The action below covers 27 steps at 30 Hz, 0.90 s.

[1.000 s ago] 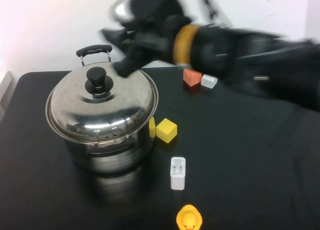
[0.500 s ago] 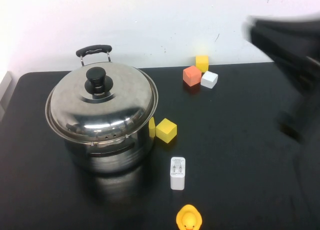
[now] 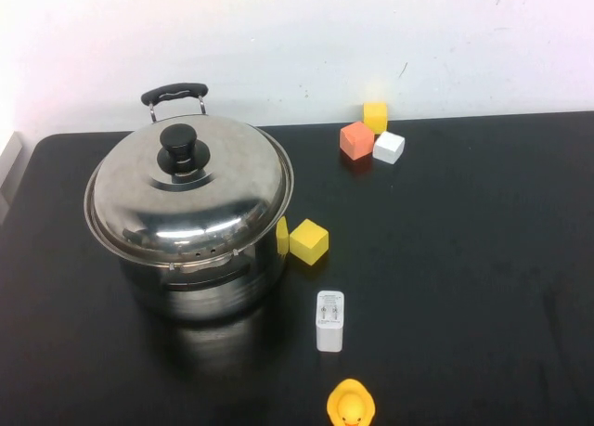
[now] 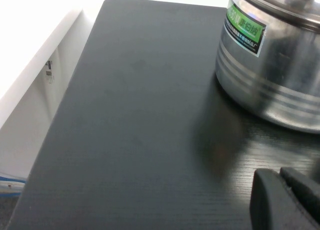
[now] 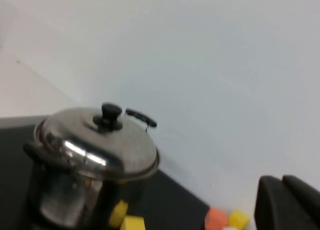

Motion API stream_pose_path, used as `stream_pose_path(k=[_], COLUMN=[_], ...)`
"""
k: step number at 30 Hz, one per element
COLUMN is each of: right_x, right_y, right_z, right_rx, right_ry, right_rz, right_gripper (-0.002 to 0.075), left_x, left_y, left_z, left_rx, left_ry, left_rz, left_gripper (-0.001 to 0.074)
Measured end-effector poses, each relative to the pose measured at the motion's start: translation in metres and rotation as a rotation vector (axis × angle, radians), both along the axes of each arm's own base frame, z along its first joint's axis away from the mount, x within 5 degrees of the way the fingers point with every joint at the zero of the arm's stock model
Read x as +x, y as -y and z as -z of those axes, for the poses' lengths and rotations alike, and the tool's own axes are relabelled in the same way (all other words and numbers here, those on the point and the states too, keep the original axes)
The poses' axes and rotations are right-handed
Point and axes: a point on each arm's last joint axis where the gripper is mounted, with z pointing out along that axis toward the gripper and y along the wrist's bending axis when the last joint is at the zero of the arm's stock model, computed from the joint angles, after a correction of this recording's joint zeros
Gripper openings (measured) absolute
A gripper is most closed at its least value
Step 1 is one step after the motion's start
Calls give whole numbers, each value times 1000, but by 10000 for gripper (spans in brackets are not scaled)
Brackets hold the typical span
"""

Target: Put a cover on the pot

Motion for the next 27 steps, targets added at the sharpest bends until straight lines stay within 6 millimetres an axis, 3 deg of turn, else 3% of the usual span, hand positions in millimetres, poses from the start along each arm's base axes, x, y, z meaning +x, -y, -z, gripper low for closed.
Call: stream_pose_path(k=[10, 14, 20, 27], right_x=[-3, -5, -8, -24], right_y=[7, 9, 34, 60], right_z=[48, 71, 96, 123], right_rx=[-128, -151, -65, 51], right_ry=[-266, -226, -106, -247], right_rz=[50, 33, 263, 577], right_gripper=[-2, -2, -2, -2], left_x=[0, 0, 0, 0], left_y=[0, 0, 0, 0], left_z=[0, 0, 0, 0], left_rx=[0, 0, 0, 0], left_ry=[0, 0, 0, 0], left_rz=[0, 0, 0, 0], left_gripper=[-2, -2, -2, -3])
